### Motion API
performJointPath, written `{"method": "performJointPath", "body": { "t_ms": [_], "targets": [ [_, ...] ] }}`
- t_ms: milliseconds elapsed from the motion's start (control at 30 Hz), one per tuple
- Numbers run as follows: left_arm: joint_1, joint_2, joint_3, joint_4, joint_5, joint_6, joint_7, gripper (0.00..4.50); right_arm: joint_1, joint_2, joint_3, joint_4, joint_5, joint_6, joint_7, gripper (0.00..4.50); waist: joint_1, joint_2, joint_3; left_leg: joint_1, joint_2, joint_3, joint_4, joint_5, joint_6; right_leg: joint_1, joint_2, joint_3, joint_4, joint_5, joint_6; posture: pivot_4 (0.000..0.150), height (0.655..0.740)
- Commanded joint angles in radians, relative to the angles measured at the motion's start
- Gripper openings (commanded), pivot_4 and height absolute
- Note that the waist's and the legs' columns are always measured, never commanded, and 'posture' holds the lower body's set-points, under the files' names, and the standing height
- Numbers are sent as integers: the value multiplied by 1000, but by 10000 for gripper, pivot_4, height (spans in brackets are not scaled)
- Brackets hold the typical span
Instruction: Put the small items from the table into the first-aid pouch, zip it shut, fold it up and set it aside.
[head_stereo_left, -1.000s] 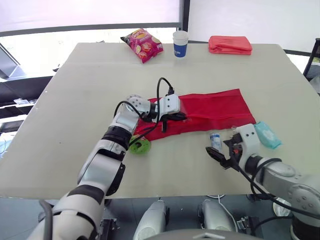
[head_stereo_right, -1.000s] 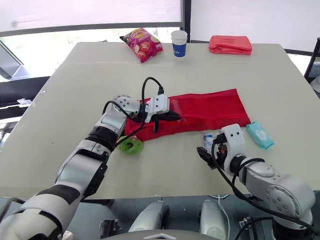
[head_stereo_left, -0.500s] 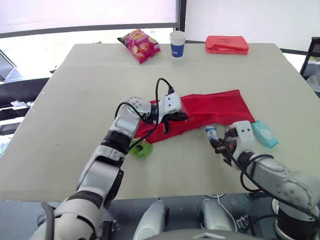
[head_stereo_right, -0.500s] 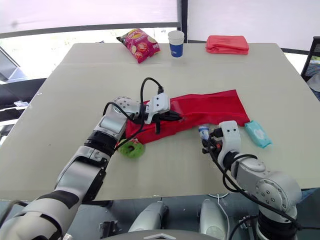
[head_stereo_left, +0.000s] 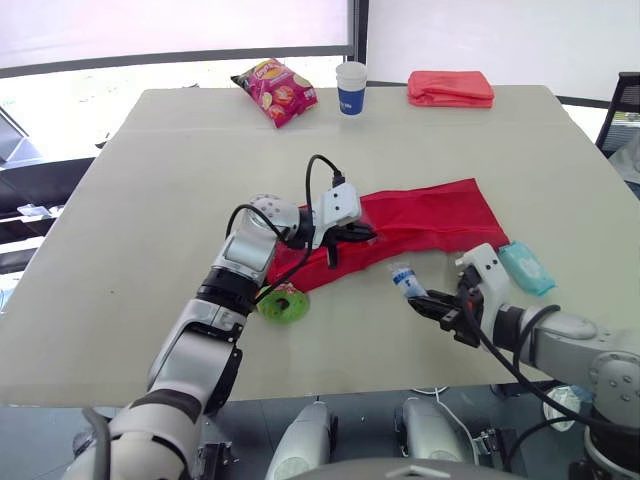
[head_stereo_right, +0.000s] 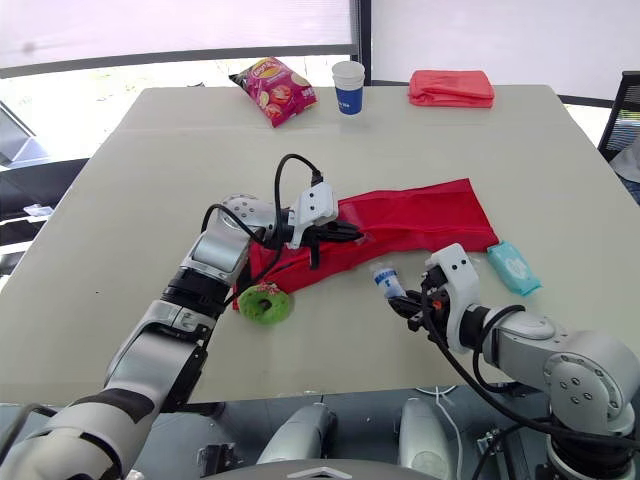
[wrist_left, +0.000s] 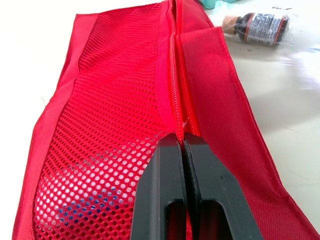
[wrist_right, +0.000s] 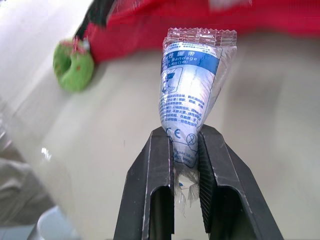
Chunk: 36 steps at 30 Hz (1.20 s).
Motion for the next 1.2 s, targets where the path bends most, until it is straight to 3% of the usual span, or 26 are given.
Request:
{"method": "performJointPath", "body": {
  "t_ms": [33,367,833,900,1000,1200],
  "targets": [
    [5,5,8,-66,-24,6,0,0,-90,25,23,68,-50,-67,-31,874,-3,0,0,1,1,1,0,0,0,0,1,1,0,0,0,1500,7400],
    [43,1,-9,-156,-37,46,-15,0,-219,28,230,356,-312,-216,-39,873,2,0,0,0,0,1,0,0,0,-1,-1,1,0,0,0,1500,7400],
    [107,10,-32,-247,-53,90,-14,0,-380,126,381,619,-505,-422,64,872,1,1,0,-1,0,1,0,0,0,-2,-1,2,0,0,0,1500,7400],
    [110,12,-32,-244,-51,91,-12,0,-377,107,393,628,-530,-458,96,10954,1,1,0,-1,0,1,0,0,0,-2,-1,2,0,0,0,1500,7400],
    [104,18,-29,-221,-47,91,-10,0,-345,62,377,557,-529,-470,143,22154,2,1,0,-1,0,1,0,0,0,-2,-1,2,0,0,0,1500,7400],
    [89,31,-30,-175,-44,84,-18,0,-222,-91,344,343,-473,-451,270,22154,1,1,0,-1,0,1,0,0,0,-3,-1,2,0,0,0,1500,7400]
  ]
}}
